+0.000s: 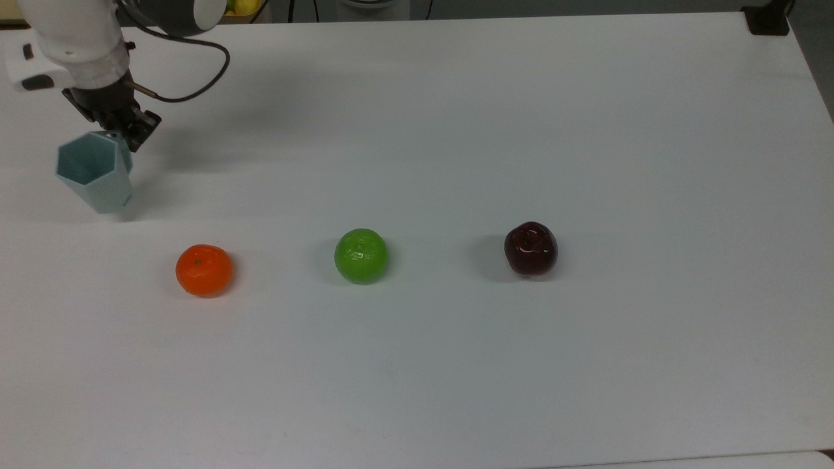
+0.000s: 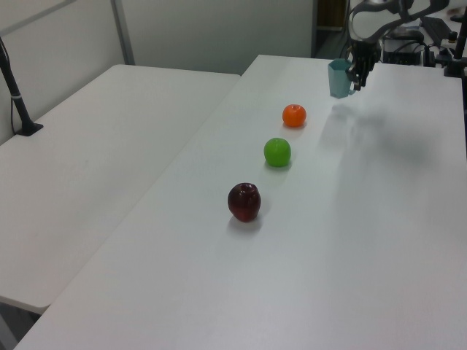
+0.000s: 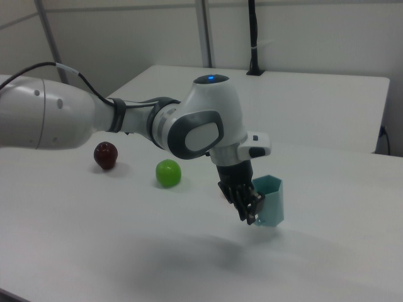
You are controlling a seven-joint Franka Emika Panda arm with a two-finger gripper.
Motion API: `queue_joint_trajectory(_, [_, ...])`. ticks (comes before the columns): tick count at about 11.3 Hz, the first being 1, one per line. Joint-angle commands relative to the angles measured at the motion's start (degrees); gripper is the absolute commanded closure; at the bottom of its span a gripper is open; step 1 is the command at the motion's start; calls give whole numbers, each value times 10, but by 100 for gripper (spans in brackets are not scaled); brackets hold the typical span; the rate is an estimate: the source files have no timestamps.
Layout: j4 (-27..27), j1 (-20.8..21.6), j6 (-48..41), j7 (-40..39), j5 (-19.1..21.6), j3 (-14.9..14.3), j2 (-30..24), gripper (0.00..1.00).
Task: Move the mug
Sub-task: 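Lift the mug and carry it away from the orange, then lower the mug onto the table and open the gripper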
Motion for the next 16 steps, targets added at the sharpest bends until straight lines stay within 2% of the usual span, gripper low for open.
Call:
queue_joint_trajectory(1, [-3, 8, 12, -7, 15, 4, 18, 94])
queue_joint_trajectory(3, [-13, 8, 32, 0, 23, 11, 22, 90])
queue_joint_trajectory(7, [-23, 8, 60, 53, 36, 26, 38, 89])
queue_joint_trajectory(9, [-23, 8, 58, 58, 65, 26, 38, 80])
queue_joint_trajectory(11, [-23, 8, 51, 58, 66, 26, 36, 23])
queue_joint_trajectory(12, [-24, 8, 51, 57, 66, 25, 36, 14])
queue_joint_trajectory(13, [-23, 8, 51, 55, 66, 25, 35, 1])
queue_joint_trajectory(16, [-15, 8, 28, 31, 59, 25, 17, 0])
